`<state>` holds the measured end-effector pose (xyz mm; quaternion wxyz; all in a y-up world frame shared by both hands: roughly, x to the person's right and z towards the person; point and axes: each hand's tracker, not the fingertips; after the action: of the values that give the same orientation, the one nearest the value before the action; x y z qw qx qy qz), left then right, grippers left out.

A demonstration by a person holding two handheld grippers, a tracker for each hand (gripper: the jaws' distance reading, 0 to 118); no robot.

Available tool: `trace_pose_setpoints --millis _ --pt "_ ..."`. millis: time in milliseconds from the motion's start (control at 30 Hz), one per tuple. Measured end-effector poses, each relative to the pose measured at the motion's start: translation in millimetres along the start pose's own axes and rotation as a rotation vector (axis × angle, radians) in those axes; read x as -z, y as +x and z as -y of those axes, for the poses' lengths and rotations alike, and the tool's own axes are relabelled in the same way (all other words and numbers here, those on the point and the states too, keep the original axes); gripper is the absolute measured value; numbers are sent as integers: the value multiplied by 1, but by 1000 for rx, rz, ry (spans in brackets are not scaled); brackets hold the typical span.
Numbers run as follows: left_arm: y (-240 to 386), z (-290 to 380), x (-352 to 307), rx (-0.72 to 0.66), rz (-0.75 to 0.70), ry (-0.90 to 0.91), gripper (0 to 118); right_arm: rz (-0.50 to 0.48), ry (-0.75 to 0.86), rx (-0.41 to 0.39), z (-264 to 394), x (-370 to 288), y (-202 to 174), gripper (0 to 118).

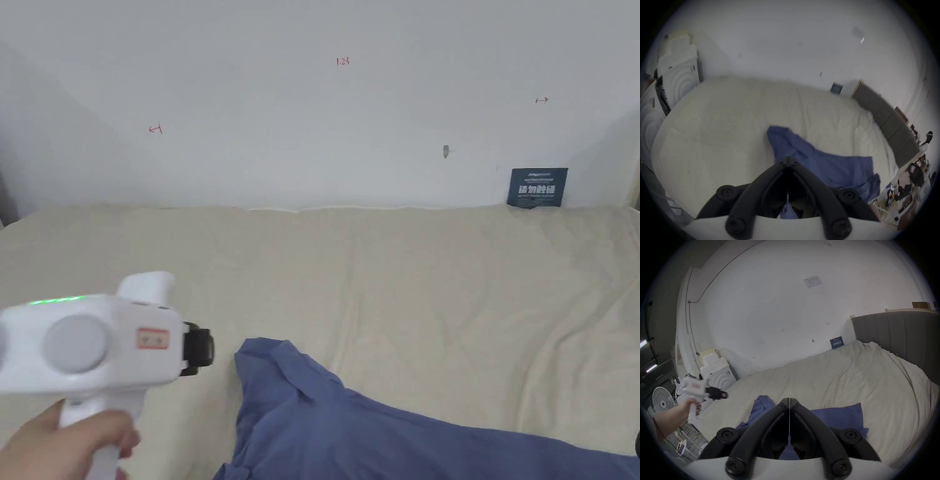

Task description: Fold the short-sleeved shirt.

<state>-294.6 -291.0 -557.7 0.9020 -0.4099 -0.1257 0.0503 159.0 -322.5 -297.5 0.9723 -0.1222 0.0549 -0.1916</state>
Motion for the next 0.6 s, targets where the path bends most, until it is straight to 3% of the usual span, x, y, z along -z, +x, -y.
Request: trace_pose_setpoints --millis 67,300,333,367,400,433,600 --pt "0 -12 44 23 -35 -93 0 -6 -22 -12 4 7 4 2" --pt "-18 -18 152 -118 -45 -248 1 14 -93 -39 13 25 21 2" --pt "-19 -18 159 -111 -72 -258 23 15 -100 -32 13 26 24 2" --pt "-21 -17 166 -112 -109 -287 82 13 -109 -20 13 29 26 2" --pt "-22 -17 174 -101 -126 -321 113 13 -115 -6 14 31 29 2" --pt "-24 -15 180 -91 -126 -353 118 14 -119 4 14 33 32 2" --pt "-24 -12 195 -63 -136 -366 118 26 -137 40 19 41 44 2"
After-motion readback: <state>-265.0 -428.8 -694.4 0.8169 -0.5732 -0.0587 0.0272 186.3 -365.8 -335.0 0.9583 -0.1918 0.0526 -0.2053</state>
